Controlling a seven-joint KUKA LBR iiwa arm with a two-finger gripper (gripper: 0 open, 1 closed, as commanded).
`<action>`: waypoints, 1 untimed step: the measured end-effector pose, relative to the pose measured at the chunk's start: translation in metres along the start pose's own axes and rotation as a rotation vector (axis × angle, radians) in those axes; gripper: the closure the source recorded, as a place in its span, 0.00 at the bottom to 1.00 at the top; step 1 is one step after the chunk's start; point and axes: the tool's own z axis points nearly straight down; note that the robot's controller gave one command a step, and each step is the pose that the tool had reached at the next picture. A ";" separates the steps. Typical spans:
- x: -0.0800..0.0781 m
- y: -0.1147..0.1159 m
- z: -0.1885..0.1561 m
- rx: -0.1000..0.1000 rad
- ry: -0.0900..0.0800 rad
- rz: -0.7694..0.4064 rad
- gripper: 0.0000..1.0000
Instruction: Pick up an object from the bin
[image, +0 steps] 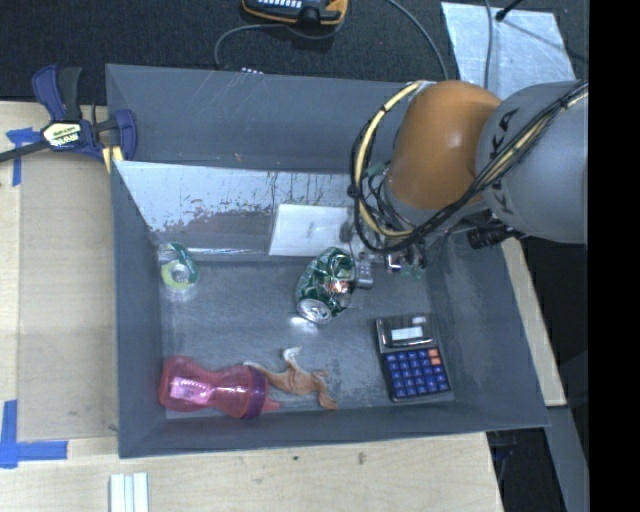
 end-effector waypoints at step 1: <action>-0.012 0.000 0.020 0.000 0.001 -0.167 0.00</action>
Offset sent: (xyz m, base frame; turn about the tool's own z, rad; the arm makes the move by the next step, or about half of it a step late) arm 0.0127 -0.0157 -0.0729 -0.1361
